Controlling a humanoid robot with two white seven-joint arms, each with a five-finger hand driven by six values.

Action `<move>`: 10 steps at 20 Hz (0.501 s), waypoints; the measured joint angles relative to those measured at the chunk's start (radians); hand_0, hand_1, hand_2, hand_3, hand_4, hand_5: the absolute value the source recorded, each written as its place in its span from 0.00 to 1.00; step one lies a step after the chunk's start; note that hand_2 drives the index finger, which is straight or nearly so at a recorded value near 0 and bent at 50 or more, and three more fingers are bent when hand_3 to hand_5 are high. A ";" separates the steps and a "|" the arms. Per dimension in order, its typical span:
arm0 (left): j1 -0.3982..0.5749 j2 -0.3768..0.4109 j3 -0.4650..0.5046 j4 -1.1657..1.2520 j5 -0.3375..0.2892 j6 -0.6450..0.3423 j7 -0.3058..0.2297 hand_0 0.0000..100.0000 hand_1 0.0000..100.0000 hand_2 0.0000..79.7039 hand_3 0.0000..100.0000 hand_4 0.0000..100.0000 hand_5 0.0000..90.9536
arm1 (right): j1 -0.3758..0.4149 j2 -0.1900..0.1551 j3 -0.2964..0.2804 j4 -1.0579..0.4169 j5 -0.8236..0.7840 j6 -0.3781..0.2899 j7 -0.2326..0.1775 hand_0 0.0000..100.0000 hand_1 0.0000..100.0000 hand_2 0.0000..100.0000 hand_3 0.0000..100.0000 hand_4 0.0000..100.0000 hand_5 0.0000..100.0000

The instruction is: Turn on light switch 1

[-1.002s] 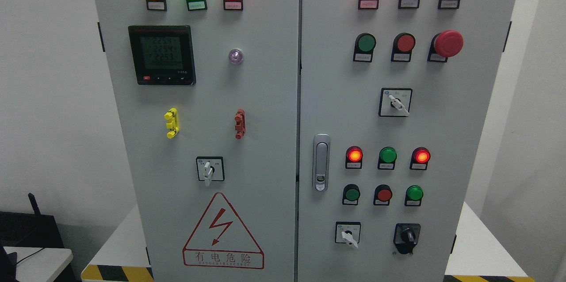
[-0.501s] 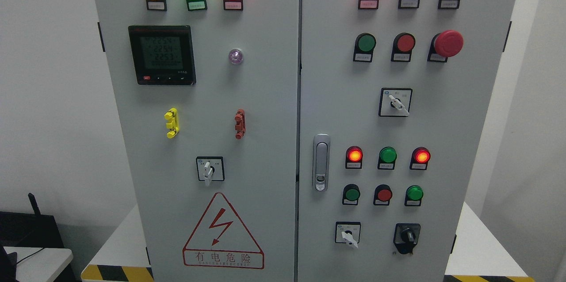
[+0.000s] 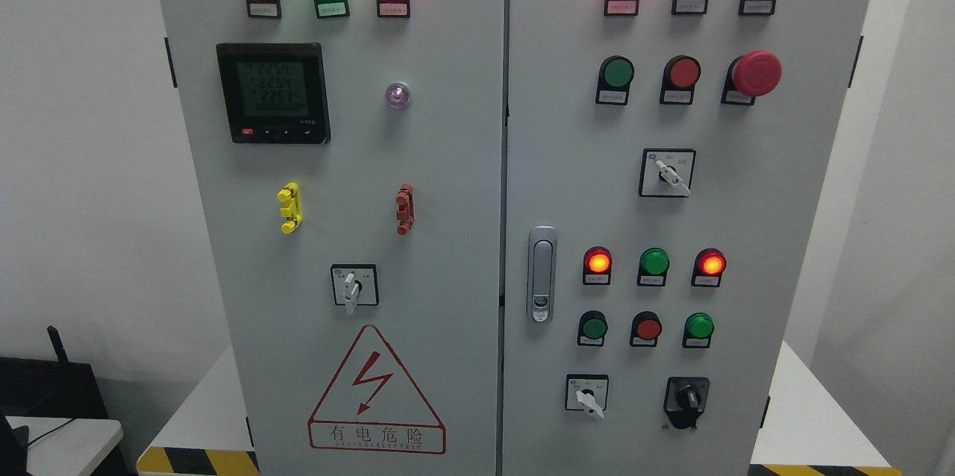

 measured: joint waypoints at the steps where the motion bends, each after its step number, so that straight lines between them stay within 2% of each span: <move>1: 0.009 0.000 0.013 -0.010 0.000 -0.027 0.011 0.20 0.00 0.00 0.00 0.01 0.00 | 0.000 0.000 0.000 0.000 0.000 0.000 0.000 0.12 0.39 0.00 0.00 0.00 0.00; 6: 0.055 0.000 0.090 -0.054 -0.001 -0.254 0.077 0.23 0.00 0.00 0.00 0.09 0.00 | 0.000 0.000 0.000 0.000 0.000 0.000 0.000 0.12 0.39 0.00 0.00 0.00 0.00; 10: 0.093 0.000 0.162 -0.098 -0.002 -0.481 0.099 0.25 0.00 0.00 0.06 0.16 0.00 | 0.000 0.000 0.000 0.000 0.000 0.000 0.000 0.12 0.39 0.00 0.00 0.00 0.00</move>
